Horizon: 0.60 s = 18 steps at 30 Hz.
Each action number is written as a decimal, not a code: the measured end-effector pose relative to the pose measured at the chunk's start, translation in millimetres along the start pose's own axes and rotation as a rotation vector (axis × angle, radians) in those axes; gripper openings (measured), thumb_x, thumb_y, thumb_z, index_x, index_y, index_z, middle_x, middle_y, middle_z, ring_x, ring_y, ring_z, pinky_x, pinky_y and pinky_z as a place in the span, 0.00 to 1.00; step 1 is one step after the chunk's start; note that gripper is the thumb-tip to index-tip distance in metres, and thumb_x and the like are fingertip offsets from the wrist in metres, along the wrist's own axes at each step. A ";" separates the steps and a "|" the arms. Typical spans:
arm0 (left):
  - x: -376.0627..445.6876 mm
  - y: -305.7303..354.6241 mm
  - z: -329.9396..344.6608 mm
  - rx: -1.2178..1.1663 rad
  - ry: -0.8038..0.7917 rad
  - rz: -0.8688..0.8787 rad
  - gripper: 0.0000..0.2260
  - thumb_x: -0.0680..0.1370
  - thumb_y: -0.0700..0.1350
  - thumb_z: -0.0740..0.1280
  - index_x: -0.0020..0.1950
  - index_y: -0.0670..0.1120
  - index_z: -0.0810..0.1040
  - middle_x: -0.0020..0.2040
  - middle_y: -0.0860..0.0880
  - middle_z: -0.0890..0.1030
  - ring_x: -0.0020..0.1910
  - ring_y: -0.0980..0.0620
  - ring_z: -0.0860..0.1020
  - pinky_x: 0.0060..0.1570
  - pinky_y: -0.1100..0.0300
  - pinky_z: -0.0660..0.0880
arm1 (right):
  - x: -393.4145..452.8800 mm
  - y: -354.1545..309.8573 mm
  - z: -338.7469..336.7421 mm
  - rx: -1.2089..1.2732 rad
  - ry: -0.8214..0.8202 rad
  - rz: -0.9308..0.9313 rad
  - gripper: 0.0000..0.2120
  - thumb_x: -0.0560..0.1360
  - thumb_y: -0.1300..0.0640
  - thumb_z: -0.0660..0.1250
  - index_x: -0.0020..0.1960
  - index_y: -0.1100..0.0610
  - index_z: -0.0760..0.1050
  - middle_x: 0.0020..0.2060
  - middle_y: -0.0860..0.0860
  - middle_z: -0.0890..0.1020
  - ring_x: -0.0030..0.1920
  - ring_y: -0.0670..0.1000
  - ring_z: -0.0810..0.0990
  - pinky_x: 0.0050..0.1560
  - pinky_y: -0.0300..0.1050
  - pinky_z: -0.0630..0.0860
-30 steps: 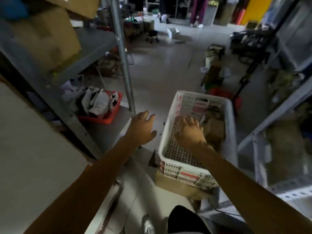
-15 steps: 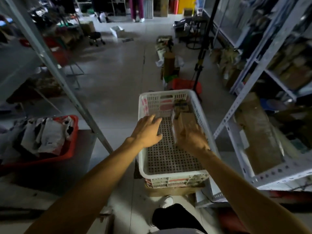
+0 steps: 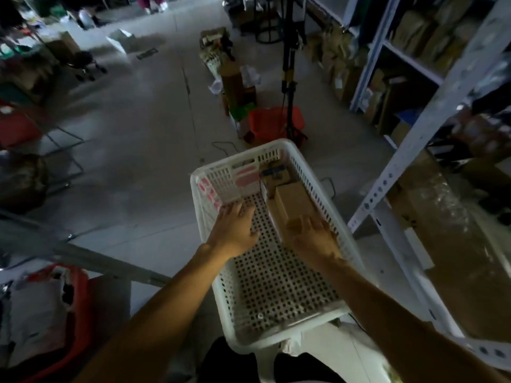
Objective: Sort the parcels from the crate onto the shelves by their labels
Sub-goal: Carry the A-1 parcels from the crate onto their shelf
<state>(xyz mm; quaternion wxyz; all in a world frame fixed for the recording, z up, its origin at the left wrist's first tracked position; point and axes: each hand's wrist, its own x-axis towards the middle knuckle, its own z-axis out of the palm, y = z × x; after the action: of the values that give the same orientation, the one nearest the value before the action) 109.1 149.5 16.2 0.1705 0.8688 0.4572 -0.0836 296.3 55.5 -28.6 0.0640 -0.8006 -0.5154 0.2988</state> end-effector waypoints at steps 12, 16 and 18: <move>140.8 -0.8 27.1 0.025 -0.235 0.222 0.34 0.79 0.53 0.67 0.80 0.47 0.56 0.77 0.43 0.61 0.74 0.40 0.64 0.70 0.48 0.66 | 69.7 21.8 32.2 0.129 0.100 0.218 0.37 0.73 0.44 0.59 0.79 0.55 0.55 0.73 0.57 0.68 0.67 0.61 0.74 0.60 0.60 0.77; 201.2 -16.1 51.9 0.006 -0.290 0.332 0.34 0.77 0.54 0.67 0.79 0.45 0.59 0.79 0.43 0.60 0.76 0.41 0.62 0.71 0.48 0.67 | 107.1 21.2 52.3 0.187 0.088 0.352 0.37 0.74 0.42 0.58 0.79 0.56 0.56 0.74 0.58 0.67 0.71 0.61 0.69 0.67 0.60 0.71; 234.8 -23.9 68.6 0.057 -0.331 0.339 0.36 0.78 0.55 0.67 0.80 0.43 0.54 0.80 0.42 0.55 0.77 0.41 0.59 0.73 0.49 0.65 | 131.3 21.6 65.0 0.223 0.062 0.414 0.38 0.77 0.44 0.63 0.80 0.59 0.54 0.76 0.60 0.63 0.74 0.62 0.65 0.71 0.59 0.67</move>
<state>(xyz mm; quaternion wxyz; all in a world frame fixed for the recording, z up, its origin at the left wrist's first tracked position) 223.5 316.3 -123.4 0.2303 0.9121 0.2681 -0.2077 316.0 145.5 -144.5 0.1051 -0.8860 -0.3020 0.3359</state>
